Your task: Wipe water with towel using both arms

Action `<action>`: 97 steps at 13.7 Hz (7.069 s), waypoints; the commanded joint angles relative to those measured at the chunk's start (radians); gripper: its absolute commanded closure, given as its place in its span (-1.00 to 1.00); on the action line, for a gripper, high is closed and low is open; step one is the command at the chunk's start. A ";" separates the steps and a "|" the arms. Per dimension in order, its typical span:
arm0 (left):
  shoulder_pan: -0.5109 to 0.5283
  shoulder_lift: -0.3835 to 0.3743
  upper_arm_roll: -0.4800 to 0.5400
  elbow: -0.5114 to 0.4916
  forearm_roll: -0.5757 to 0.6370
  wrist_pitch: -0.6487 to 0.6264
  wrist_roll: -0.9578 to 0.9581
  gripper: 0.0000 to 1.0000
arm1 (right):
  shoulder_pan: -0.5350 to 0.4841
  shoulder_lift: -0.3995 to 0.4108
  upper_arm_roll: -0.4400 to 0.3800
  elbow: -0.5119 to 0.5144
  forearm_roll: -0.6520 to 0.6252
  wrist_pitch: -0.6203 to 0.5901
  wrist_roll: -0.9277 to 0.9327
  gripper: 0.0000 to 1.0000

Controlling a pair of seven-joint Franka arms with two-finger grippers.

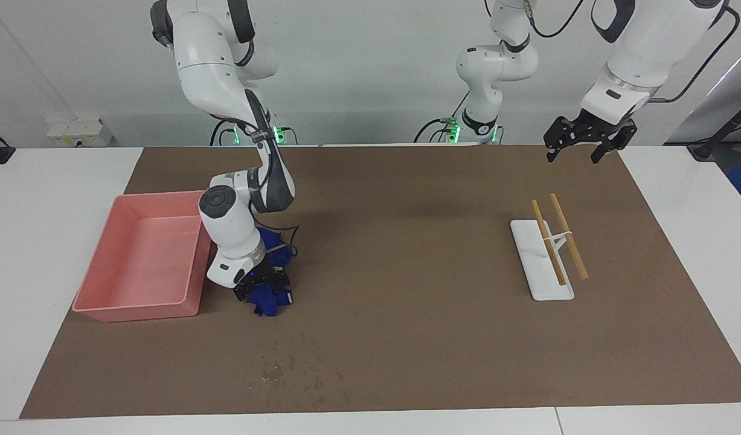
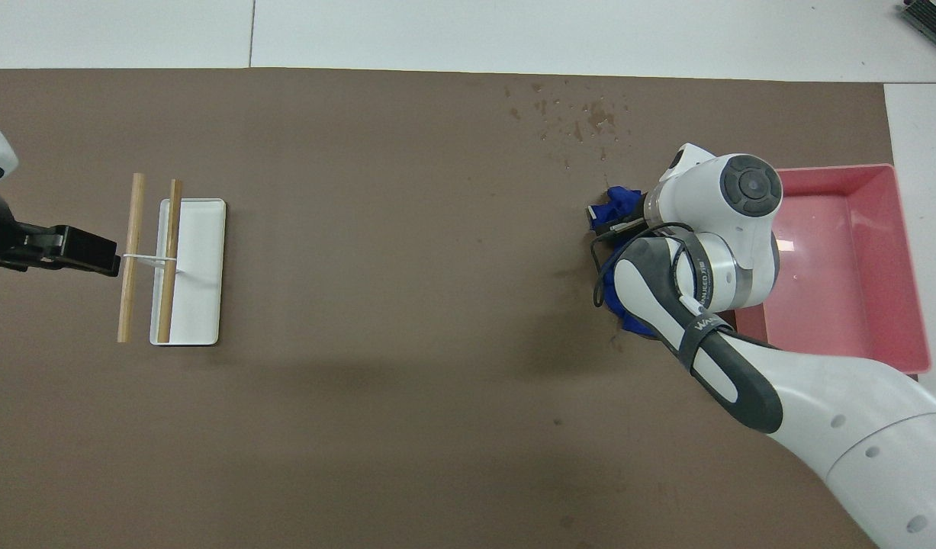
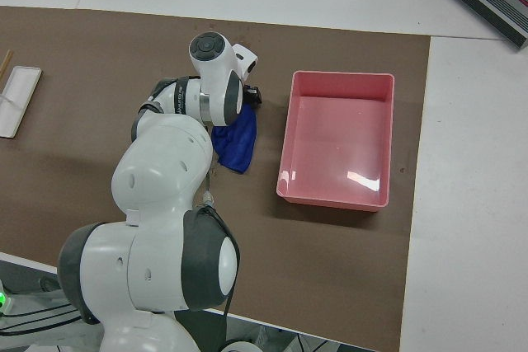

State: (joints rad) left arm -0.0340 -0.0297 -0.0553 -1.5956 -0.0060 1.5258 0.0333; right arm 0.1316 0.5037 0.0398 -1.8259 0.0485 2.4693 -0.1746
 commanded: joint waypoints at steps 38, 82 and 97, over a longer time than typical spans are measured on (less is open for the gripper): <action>-0.001 -0.024 0.005 -0.027 -0.012 0.008 -0.001 -1.00 | -0.306 -0.407 0.002 0.062 -0.142 -0.664 -0.341 1.00; -0.001 -0.024 0.005 -0.027 -0.012 0.008 -0.001 -1.00 | -0.141 -0.485 0.107 0.223 -0.055 -0.902 0.130 -1.00; -0.001 -0.024 0.005 -0.027 -0.012 0.008 -0.001 -1.00 | -0.145 -0.487 0.109 0.223 -0.055 -0.897 0.267 -1.00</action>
State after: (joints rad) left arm -0.0340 -0.0297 -0.0553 -1.5958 -0.0061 1.5258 0.0332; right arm -0.0061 0.0204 0.1446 -1.6107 -0.0129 1.5868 0.0770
